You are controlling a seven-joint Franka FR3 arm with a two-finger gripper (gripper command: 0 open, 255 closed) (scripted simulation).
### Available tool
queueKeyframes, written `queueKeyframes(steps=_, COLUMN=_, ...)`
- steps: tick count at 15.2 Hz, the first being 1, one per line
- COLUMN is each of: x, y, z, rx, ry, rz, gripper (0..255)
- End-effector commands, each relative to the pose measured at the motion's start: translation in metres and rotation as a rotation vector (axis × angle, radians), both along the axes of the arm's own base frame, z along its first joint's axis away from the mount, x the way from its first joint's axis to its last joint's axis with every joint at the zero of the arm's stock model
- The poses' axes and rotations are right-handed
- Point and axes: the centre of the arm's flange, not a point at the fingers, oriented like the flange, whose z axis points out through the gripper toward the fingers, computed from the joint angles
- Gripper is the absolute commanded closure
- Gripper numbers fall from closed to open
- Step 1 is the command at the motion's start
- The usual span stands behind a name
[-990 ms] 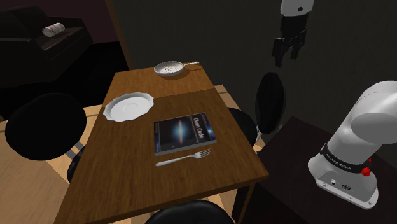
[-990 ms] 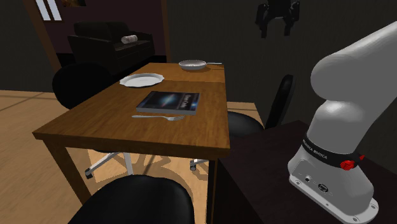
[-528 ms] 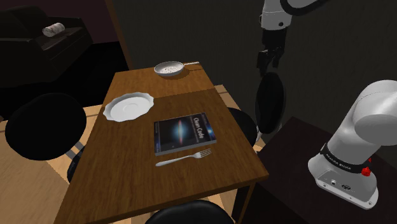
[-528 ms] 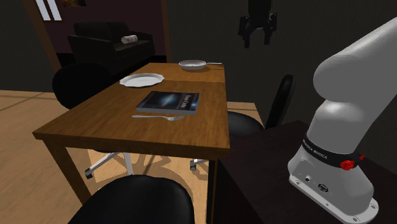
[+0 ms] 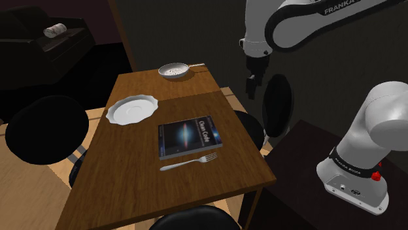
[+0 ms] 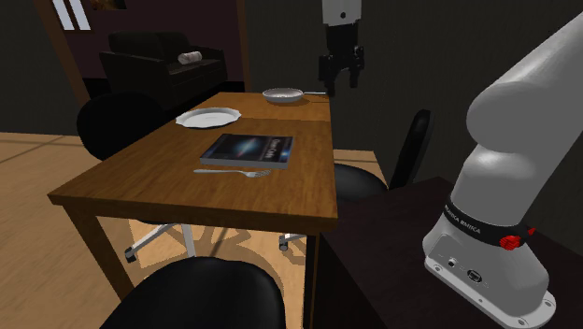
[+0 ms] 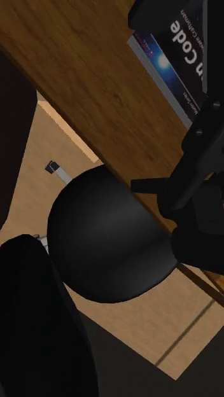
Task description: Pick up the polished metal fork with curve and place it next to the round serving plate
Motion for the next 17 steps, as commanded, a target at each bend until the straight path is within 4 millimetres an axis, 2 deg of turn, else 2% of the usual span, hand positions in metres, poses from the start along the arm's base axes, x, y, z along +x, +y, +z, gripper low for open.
queueKeyframes(steps=1, x=0.005, y=0.024, z=-0.012, rx=-0.008, ry=-0.009, rz=0.074, gripper=0)
queueKeyframes(steps=9, x=0.005, y=0.113, z=-0.074, rx=-0.046, ry=-0.036, rz=0.359, gripper=0)
queueKeyframes(steps=17, x=-0.018, y=0.196, z=-0.140, rx=-0.084, ry=-0.063, rz=0.645, gripper=0)
